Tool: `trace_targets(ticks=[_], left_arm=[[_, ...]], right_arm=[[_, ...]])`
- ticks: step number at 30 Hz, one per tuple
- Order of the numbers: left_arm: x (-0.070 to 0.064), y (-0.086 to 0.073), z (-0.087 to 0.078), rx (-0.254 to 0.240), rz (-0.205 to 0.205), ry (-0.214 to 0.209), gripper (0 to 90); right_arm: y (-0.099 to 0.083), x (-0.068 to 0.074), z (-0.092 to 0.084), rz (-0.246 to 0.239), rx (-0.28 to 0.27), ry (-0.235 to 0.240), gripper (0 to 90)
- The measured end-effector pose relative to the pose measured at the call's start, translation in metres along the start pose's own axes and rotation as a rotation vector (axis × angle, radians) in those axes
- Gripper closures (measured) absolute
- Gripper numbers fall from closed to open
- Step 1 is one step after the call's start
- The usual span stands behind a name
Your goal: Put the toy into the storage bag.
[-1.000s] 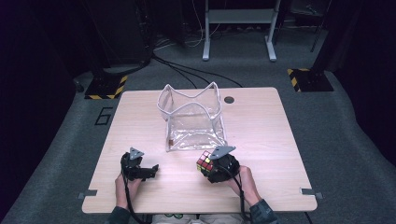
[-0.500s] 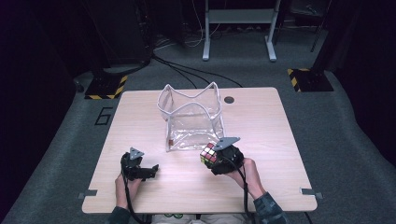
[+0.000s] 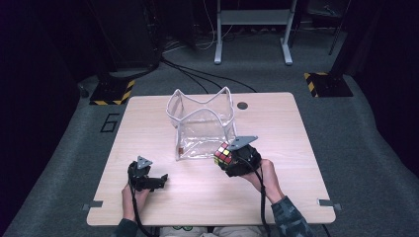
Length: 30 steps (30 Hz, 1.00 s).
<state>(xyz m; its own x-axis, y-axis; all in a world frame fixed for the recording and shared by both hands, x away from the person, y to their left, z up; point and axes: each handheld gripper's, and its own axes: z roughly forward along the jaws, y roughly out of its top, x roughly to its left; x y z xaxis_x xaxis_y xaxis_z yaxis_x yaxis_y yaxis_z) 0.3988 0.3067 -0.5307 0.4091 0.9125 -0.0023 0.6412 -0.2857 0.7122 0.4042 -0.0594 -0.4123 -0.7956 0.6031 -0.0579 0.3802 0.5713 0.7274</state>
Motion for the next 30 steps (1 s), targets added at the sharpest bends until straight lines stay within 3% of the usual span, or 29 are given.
trace_targets(ticks=[7, 15, 17, 18, 30], left_arm=[[0.0, 0.0, 0.0, 0.001, -0.002, -0.001, 0.6], [0.0, 0.0, 0.0, 0.0, -0.002, -0.001, 0.6], [0.0, 0.0, 0.0, 0.0, -0.002, -0.001, 0.6], [0.0, 0.0, 0.0, 0.0, -0.002, -0.001, 0.6], [0.0, 0.0, 0.0, 0.004, 0.002, -0.001, 0.6]], right_arm=[[0.008, -0.006, -0.006, -0.004, 0.001, -0.013, 33.3], [0.017, -0.013, -0.011, 0.023, 0.004, -0.017, 33.3], [0.02, -0.016, -0.012, 0.006, -0.008, -0.021, 33.3], [0.021, -0.016, -0.014, 0.024, 0.001, -0.022, 33.3], [0.038, -0.024, -0.023, -0.003, 0.003, -0.036, 33.3]])
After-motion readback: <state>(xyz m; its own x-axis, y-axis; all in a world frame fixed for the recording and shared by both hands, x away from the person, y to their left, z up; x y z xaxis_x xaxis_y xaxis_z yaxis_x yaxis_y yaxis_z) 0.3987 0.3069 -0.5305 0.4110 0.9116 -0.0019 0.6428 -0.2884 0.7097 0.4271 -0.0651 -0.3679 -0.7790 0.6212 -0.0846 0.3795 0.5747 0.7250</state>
